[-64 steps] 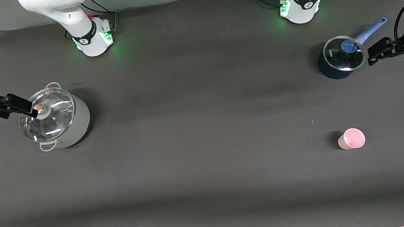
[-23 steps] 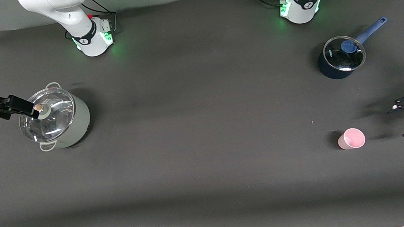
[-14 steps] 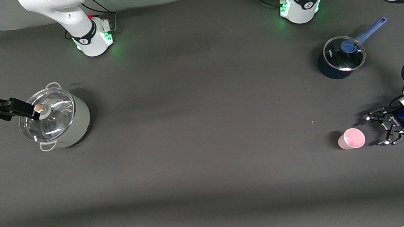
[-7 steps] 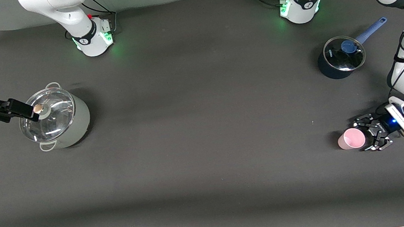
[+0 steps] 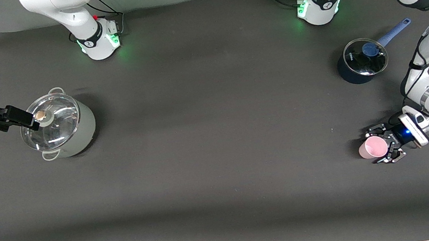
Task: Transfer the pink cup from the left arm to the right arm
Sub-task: 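Close the left gripper around the pink cup and lift it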
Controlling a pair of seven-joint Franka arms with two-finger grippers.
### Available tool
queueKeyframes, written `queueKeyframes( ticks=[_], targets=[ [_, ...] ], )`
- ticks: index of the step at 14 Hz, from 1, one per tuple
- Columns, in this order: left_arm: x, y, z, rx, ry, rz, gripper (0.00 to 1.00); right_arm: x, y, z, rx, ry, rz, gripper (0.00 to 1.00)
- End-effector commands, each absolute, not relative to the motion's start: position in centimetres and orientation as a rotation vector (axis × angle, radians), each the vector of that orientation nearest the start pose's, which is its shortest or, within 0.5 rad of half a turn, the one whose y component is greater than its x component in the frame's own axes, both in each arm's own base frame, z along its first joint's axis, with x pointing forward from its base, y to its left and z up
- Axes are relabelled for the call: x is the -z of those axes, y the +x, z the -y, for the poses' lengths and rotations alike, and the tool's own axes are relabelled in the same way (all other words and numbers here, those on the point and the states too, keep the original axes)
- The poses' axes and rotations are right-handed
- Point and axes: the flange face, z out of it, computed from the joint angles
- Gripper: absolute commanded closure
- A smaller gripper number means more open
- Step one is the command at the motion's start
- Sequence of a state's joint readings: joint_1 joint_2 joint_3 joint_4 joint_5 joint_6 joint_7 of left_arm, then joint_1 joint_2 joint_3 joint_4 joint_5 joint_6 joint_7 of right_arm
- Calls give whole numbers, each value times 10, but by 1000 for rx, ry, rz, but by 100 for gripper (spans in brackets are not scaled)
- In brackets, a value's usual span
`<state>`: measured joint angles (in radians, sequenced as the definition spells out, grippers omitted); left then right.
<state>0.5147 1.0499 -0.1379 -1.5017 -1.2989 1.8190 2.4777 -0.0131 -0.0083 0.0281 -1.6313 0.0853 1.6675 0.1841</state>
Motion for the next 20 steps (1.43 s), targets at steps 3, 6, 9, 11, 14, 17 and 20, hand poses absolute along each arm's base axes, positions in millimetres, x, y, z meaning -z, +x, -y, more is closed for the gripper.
queueKeyframes(
  ticks=[3, 6, 9, 11, 14, 17, 20],
  targets=[
    [-56, 628, -166, -1304, 1707, 1099, 36, -612, 563, -19, 48, -3035, -275, 0],
    [-57, 627, -166, -1303, 1709, 1097, 54, -612, 563, -18, 47, -3036, -265, 0],
    [-68, 633, -157, -1310, 1702, 1079, 56, -612, 560, -18, 23, -3036, -278, 0],
    [-100, 639, -135, -1312, 1738, 1047, 58, -612, 560, -13, 22, -3037, -273, 0],
    [-164, 642, -80, -1304, 1815, 1014, 58, -611, 560, -14, 17, -3037, -273, 0],
    [-222, 629, -23, -1334, 1843, 1003, 58, -612, 560, -14, 18, -3033, -296, 0],
    [-269, 604, 41, -1335, 1836, 1020, 58, -612, 560, -15, 17, -3030, -312, 0]
  ],
)
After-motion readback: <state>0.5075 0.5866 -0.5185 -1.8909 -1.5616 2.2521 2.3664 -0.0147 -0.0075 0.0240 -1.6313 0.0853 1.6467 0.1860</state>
